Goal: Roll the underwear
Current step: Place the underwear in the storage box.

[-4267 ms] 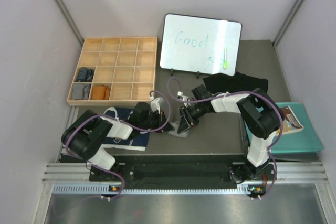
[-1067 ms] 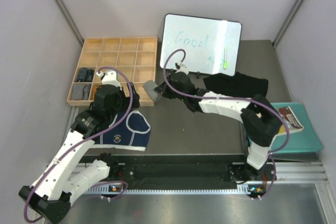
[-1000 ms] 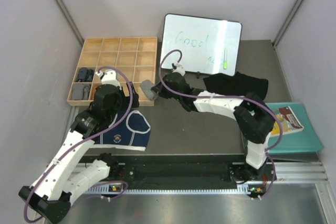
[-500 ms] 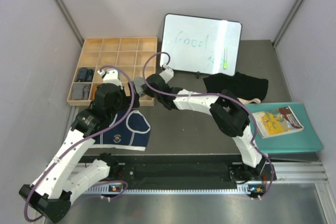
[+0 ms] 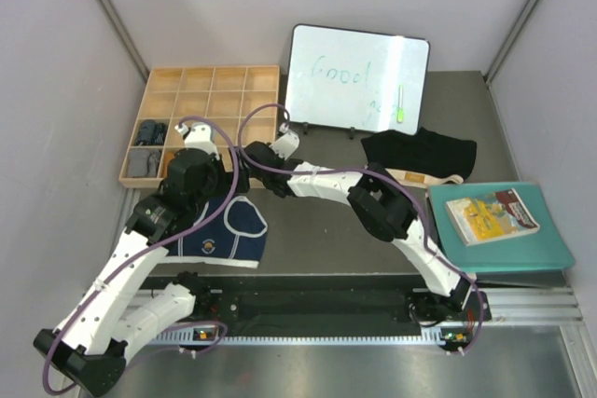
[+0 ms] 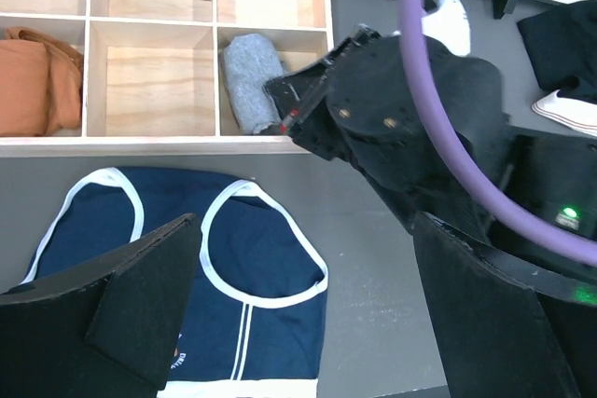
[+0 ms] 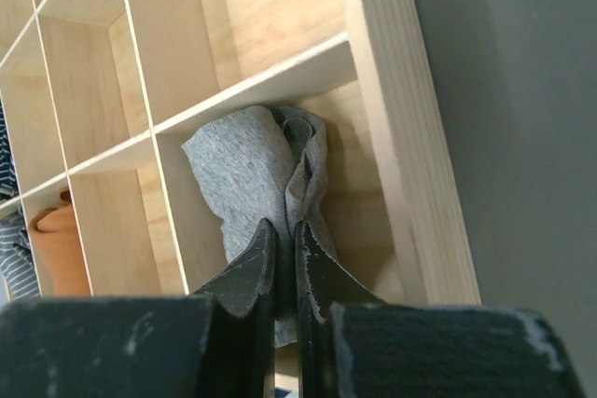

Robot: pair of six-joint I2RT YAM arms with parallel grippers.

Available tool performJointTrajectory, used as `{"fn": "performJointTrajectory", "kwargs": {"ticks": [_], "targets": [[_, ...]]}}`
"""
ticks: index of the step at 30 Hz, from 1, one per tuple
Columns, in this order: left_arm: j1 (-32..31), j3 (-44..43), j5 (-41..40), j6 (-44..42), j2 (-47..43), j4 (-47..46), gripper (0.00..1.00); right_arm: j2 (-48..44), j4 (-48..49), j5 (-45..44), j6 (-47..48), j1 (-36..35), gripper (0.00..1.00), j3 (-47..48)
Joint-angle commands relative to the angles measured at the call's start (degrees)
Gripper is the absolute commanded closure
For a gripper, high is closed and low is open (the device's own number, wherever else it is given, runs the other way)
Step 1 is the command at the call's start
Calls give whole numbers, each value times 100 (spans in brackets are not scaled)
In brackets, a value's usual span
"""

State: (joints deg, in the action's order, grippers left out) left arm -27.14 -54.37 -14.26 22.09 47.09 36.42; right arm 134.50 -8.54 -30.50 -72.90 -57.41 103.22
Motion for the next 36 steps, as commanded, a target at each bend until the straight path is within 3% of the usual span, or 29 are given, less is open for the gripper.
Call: {"fn": "performJointTrajectory", "kwargs": {"ticks": [1, 11, 15, 24, 36], "targets": [[15, -74, 11, -90, -147, -276, 1, 339, -298, -106, -57, -60, 100, 611], [15, -83, -59, -117, -218, -250, 1, 437, -228, 308, 145, -42, 100, 805], [15, -65, -68, -117, -253, -224, 1, 209, -79, 247, 303, -42, 78, 586], [24, -118, -112, -108, -244, -215, 1, -327, 264, 123, 628, -25, 55, 32], [24, -135, -235, -12, -218, -241, 1, -1135, 1433, 123, 1260, -7, 45, -960]]}}
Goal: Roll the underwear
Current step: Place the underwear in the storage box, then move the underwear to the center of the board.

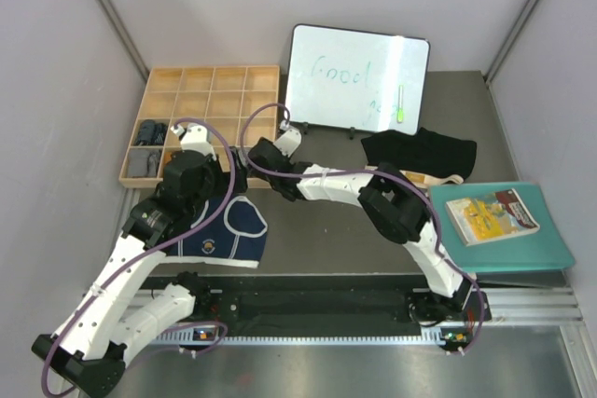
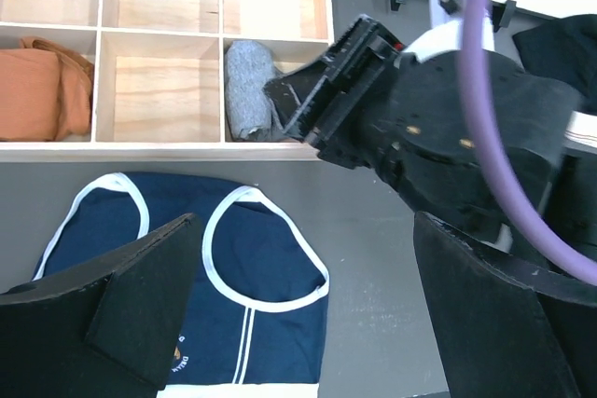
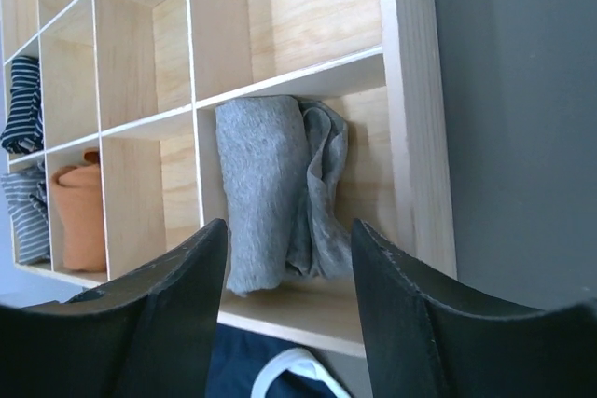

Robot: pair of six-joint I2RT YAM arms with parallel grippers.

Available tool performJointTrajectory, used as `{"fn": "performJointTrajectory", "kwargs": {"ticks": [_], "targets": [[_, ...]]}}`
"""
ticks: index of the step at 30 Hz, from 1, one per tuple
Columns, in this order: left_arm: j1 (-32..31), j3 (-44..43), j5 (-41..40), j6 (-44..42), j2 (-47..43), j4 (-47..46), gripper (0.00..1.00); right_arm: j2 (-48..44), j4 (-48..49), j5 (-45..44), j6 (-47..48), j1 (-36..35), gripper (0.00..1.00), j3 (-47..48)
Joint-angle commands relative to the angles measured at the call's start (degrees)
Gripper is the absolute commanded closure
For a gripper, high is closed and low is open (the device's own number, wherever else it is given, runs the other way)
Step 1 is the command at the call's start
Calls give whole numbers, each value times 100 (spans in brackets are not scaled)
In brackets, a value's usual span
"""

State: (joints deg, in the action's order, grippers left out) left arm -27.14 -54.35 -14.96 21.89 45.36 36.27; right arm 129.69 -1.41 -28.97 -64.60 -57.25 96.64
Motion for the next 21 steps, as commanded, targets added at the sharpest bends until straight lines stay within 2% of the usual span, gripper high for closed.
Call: {"fn": "performJointTrajectory", "kwargs": {"ticks": [1, 5, 11, 16, 21], "targets": [[24, -146, -182, 26, -71, -252, 1, -716, 782, 5, 544, -23, 44, -356], [24, -199, -314, 52, -54, -305, 1, -1233, 1274, 93, 905, -23, 40, -839], [50, 20, -534, 114, 51, -726, 1, -2358, 1661, 23, 896, -31, 40, -2358], [217, 240, -657, -27, 104, -885, 1, -3386, 1056, 557, 835, -66, 40, -3484], [411, 425, -552, -71, -10, -929, 1, -3486, 572, 1235, 475, -312, 40, -3986]]}}
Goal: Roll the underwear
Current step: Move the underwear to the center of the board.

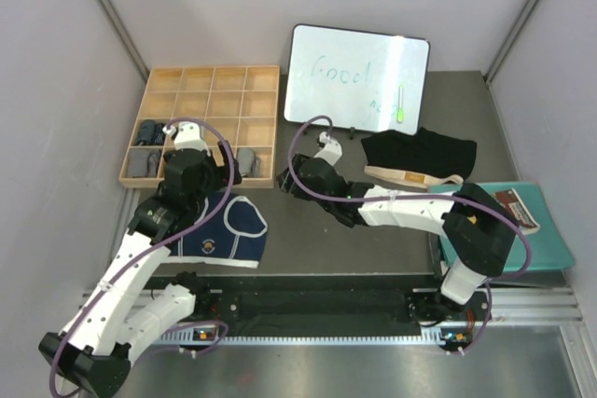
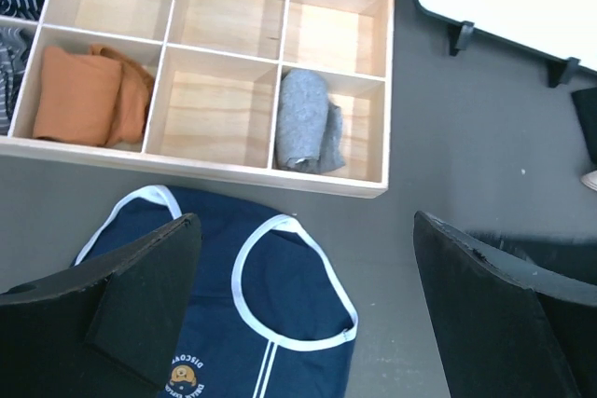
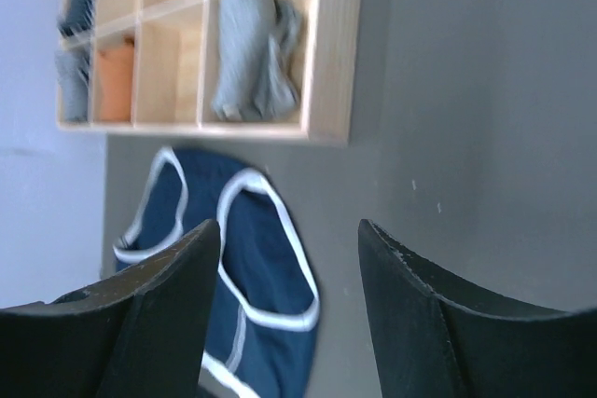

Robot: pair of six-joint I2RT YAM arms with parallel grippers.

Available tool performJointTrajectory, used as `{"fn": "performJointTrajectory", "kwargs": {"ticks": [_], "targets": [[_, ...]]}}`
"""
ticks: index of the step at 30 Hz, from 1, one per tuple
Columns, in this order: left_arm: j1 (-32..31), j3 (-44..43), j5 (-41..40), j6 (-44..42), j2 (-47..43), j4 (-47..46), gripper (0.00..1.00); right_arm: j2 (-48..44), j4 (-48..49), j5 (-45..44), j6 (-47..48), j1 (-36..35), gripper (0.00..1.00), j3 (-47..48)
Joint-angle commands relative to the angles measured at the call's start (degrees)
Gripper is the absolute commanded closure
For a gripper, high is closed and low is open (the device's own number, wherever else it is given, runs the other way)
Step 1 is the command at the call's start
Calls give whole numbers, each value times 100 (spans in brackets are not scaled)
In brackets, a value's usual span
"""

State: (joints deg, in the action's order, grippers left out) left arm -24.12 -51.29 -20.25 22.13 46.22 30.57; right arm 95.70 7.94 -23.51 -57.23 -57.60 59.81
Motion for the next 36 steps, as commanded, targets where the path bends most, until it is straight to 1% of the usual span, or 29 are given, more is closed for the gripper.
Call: {"fn": "performJointTrajectory", "kwargs": {"ticks": [1, 5, 8, 9, 13, 21, 26, 32, 36], "targets": [[127, 136, 82, -86, -104, -350, 1, -43, -355, 890, -393, -330, 40, -321], [136, 136, 249, -77, -34, -350, 1, 526, -547, 1129, -438, -646, 46, -6], [144, 137, 346, -77, -7, -341, 1, 932, -1180, 1120, -254, -787, 48, 679], [144, 137, 355, -77, 1, -341, 1, 1220, -1355, 1120, -210, -840, 48, 1029], [153, 137, 417, -77, -7, -341, 1, 1741, -2163, 1094, -122, -928, 51, 1647], [162, 136, 566, -86, -25, -358, 1, 2128, -2877, 980, -7, -1051, 54, 2174], [162, 136, 627, -95, -42, -376, 1, 2479, -3061, 1024, 247, -1148, 57, 2561], [162, 136, 707, -95, -34, -402, 1, 2796, -3905, 672, 432, -1236, 58, 3229], [162, 137, 724, -86, -43, -411, 1, 2901, -4292, 453, 467, -1253, 62, 3309]]}}
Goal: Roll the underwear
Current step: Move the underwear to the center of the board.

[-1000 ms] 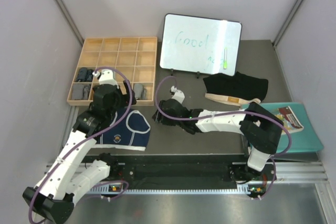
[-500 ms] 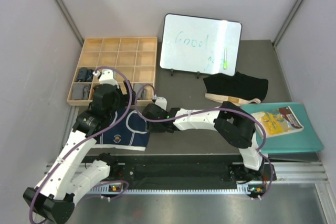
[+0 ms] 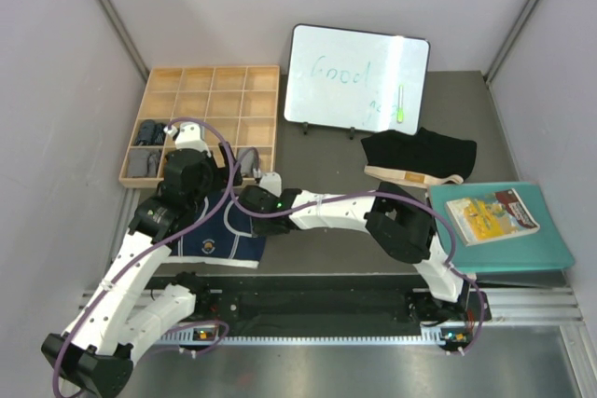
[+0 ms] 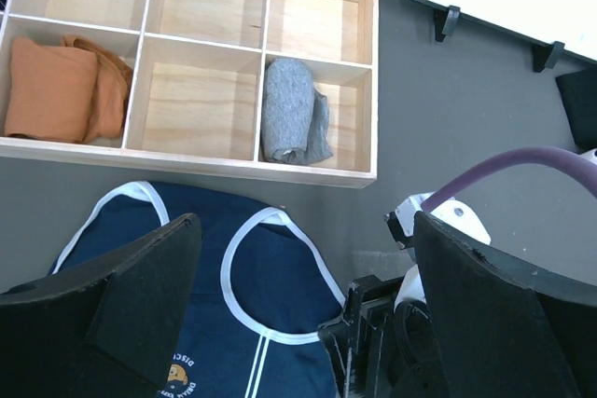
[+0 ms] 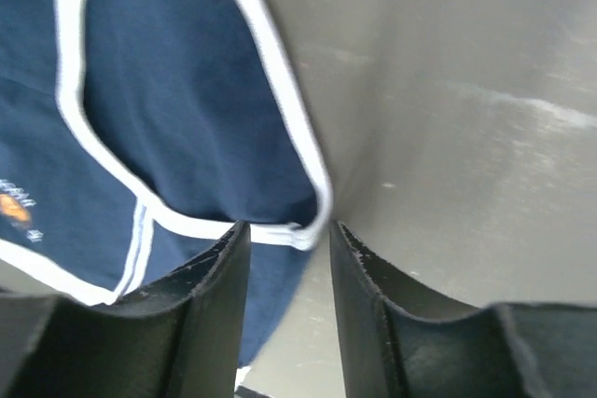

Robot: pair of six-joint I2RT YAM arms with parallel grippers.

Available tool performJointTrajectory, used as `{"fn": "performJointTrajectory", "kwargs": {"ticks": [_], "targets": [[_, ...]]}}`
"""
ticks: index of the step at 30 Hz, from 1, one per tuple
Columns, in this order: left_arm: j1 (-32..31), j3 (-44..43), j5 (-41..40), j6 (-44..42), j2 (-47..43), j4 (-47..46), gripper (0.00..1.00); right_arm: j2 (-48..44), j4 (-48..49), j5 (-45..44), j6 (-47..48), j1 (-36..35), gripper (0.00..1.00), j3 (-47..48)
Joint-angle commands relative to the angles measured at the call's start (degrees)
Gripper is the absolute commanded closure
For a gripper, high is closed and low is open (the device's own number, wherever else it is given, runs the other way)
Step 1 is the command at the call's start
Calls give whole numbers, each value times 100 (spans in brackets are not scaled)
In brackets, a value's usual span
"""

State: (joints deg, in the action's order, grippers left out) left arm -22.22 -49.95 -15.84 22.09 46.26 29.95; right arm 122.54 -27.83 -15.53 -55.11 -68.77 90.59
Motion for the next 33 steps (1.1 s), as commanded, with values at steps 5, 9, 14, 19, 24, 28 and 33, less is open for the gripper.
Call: {"fn": "performJointTrajectory", "kwargs": {"ticks": [5, 9, 14, 19, 24, 28, 33], "targets": [[-28, -5, 309, -73, -56, -350, 1, 340, -873, -390, 220, -145, 76, 179], [-28, 12, 344, -64, -29, -359, 1, 332, -452, -223, 212, -145, 89, 3], [-28, 3, 309, -47, 15, -350, 1, 244, -135, -73, 255, -136, 88, -15], [-28, 3, 327, -55, 32, -359, 1, 455, -363, 32, 308, -101, 85, 196], [-28, 3, 300, -55, 15, -341, 1, 543, -407, 138, 273, -57, 97, 126], [-28, 3, 318, -73, 50, -350, 1, 342, -215, 190, 212, 100, 100, -320], [-28, 3, 388, -64, 102, -359, 1, -563, 164, -11, 246, 539, 100, -1384]]}}
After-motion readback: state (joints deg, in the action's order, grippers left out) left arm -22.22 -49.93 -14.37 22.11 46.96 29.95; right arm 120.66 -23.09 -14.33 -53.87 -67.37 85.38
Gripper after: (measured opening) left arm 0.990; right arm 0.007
